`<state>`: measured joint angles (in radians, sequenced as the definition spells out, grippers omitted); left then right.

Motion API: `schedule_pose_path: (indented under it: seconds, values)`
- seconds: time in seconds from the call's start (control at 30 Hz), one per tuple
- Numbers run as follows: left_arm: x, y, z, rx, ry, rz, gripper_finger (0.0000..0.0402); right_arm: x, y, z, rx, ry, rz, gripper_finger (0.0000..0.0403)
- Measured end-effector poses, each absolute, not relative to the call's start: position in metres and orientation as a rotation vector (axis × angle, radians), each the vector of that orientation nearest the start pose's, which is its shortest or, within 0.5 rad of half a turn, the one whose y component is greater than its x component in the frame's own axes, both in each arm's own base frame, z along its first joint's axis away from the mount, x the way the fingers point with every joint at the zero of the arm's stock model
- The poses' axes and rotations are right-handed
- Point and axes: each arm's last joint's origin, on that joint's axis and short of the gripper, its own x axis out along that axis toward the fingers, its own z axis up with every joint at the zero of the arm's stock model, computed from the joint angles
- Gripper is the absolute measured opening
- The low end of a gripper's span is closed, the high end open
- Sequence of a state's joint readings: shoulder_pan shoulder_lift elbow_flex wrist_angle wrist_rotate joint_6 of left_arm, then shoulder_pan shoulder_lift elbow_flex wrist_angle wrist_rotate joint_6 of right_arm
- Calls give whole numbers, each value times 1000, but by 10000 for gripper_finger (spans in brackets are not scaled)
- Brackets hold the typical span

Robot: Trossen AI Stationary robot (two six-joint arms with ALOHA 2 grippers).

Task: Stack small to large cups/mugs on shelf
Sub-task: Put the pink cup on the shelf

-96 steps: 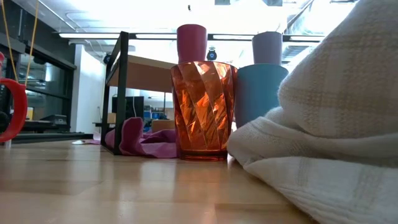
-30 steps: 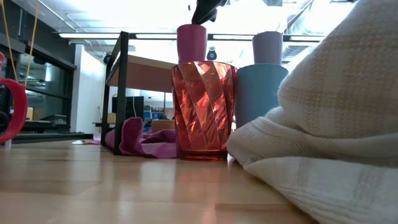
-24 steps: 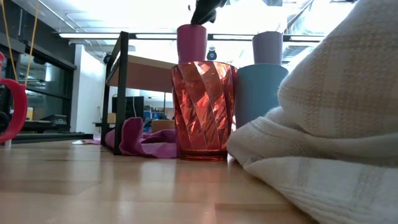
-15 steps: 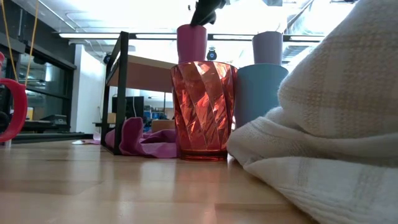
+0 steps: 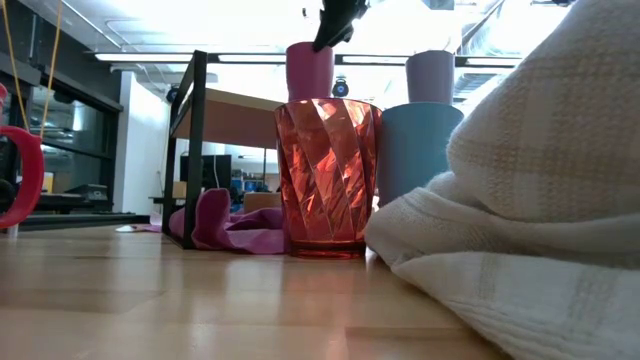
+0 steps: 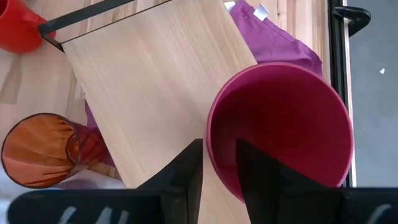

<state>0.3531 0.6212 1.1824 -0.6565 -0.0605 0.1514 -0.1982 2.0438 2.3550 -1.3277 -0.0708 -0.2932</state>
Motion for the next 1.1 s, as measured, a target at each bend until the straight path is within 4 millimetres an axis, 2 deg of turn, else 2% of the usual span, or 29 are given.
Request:
schedule_pose_path:
  seconds: [0.4, 0.67, 1.1]
  values:
    - [72, 28, 429, 135, 126, 405, 44, 397, -78, 388, -121, 1024, 40, 5]
    - [72, 28, 429, 135, 125, 405, 44, 399, -79, 389, -103, 1004, 26, 2]
    - [72, 28, 429, 134, 125, 393, 44, 390, -94, 396, -61, 987, -27, 1]
